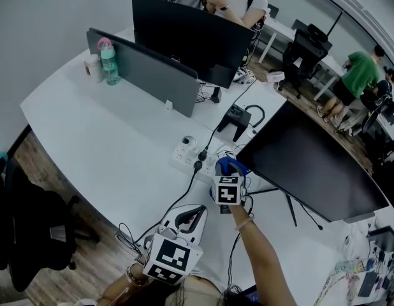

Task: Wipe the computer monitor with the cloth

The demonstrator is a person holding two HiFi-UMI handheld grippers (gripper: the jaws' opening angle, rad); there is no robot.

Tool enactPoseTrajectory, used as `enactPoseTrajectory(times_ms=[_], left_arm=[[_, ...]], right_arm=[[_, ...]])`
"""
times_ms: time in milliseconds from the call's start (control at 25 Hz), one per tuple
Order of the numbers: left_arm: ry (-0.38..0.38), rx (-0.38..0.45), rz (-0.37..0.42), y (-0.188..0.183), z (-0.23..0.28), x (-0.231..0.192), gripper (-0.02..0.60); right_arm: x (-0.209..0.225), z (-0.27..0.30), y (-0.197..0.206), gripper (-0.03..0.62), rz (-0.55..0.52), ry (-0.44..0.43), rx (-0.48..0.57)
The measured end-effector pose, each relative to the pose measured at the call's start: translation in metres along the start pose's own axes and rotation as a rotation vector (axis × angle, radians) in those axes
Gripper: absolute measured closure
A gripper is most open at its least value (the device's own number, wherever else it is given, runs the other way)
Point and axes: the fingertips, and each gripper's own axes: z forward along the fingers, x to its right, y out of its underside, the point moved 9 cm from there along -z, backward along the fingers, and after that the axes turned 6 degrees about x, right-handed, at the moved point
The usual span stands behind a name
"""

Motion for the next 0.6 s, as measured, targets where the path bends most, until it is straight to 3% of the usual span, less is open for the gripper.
enactPoseTrajectory(times_ms=[600], left_arm=[[-0.008,0.019,-0.033,0.000,0.003,-0.005,0.572]], right_arm=[[-0.008,0.006,-0.032,0.522,-0.020,-0.061,0.053]])
